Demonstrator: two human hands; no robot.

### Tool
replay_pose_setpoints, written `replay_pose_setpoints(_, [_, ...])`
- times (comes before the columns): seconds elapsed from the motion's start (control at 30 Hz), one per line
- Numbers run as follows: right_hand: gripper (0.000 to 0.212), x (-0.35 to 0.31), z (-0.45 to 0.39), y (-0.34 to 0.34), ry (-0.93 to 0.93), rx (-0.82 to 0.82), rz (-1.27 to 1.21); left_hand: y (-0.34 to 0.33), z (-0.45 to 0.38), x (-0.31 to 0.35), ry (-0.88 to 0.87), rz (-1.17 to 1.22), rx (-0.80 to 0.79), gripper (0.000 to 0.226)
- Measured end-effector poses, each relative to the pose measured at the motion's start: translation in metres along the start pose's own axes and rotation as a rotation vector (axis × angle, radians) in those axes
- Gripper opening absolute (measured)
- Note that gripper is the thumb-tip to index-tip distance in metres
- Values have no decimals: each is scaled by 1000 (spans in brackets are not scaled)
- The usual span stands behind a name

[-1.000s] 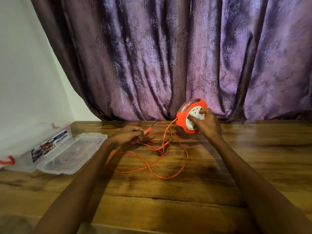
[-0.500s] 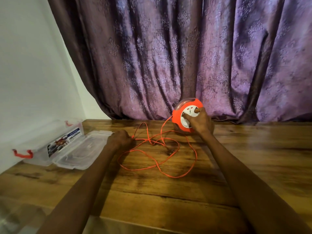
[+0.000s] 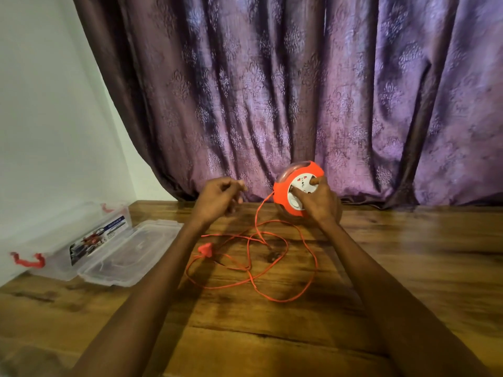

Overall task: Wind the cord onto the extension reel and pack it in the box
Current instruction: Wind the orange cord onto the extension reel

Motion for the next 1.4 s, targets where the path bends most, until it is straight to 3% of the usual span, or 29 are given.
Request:
replay_pose_setpoints(0.07, [68, -5, -3, 3, 40, 40, 48, -28, 3, 16, 63, 54, -161, 31])
replay_pose_setpoints(0.17, [64, -14, -8, 12, 113, 125, 148, -76, 13, 15, 309, 129, -525, 37])
replay_pose_setpoints(0.23, [63, -21, -11, 18, 148, 162, 185, -106, 17, 3, 421, 169, -589, 24])
replay_pose_setpoints(0.3, [64, -25, -15, 23, 116, 161, 167, -128, 12, -12, 430, 227, -394, 13])
replay_pose_setpoints(0.4, [67, -24, -22, 27, -54, 90, 21, -142, -4, -21, 257, 386, -83, 24])
replay_pose_setpoints(0.5, [68, -21, -25, 26, -155, 2, -157, -147, -16, -13, 99, 580, 63, 35])
replay_pose_setpoints(0.6, [69, -23, -24, 27, -166, -17, -210, -144, -24, -15, 27, 570, 214, 27])
replay_pose_setpoints(0.67, [68, -23, -24, 24, -178, -31, -268, -142, -28, -23, 13, 530, 253, 20])
replay_pose_setpoints(0.73, [58, -22, -24, 16, -204, -88, -536, -142, -32, -28, 5, 488, 264, 30])
replay_pose_setpoints(0.83, [42, -16, -16, 0, -407, -220, -874, -143, -30, -35, -29, 392, 313, 35])
replay_pose_setpoints(0.9, [40, -16, -8, -9, -510, -316, -948, -143, -26, -44, -26, 373, 338, 34])
replay_pose_setpoints(0.97, [40, -15, -6, -12, -497, -363, -924, -142, -24, -54, -21, 398, 345, 32])
replay_pose_setpoints(1.03, [36, -13, -7, -11, -408, -345, -827, -137, -25, -57, -13, 458, 354, 28])
replay_pose_setpoints(1.1, [32, -12, -12, -4, -199, -288, -550, -126, -27, -57, 22, 585, 387, 26])
replay_pose_setpoints(1.17, [24, -9, -19, 9, 115, -89, -60, -112, -32, -61, 74, 672, 399, 22])
replay_pose_setpoints(1.23, [20, -16, -15, 14, 543, 38, 250, -100, -37, -70, 129, 634, 355, 28])
replay_pose_setpoints(1.3, [31, -21, -7, 5, 867, -43, 356, -89, -38, -76, 175, 566, 294, 29])
replay_pose_setpoints(1.4, [40, -20, 3, -12, 992, -117, 517, -82, -38, -76, 193, 497, 221, 27])
Point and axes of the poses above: each hand's wrist, its own z-axis away from the middle knuckle, its own y-axis out of the back of the hand, x = y × z, the point moved 4 cm from there along -z, towards the middle knuckle, and after that the axes turned 3 degrees about -x, right-handed, at the moved point
